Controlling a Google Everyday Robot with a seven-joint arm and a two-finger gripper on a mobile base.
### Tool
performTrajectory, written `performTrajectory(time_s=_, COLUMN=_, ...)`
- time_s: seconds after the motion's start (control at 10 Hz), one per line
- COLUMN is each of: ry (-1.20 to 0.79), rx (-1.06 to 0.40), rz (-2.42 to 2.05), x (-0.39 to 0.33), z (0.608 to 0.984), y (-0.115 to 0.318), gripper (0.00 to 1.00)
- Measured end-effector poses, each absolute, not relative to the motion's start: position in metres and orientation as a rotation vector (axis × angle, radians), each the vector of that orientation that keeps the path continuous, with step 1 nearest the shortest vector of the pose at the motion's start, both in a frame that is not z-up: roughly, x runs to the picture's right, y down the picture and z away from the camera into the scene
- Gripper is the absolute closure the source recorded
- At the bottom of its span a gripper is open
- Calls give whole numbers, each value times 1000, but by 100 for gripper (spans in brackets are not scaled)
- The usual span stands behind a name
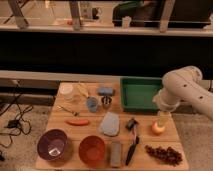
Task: Wipe red bowl with towel
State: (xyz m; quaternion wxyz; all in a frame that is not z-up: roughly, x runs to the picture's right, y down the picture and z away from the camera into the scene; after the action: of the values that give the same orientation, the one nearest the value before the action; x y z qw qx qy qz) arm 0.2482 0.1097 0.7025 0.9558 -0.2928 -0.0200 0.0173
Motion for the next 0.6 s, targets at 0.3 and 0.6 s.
performTrajectory(time_s=0.3, ry=-175, rx=-619, rz=57, x=198, z=719, y=104, gripper=20)
performTrajectory(time_s=0.6, ry=-338, rx=-678, rz=171, x=188, z=732, y=114, gripper=20)
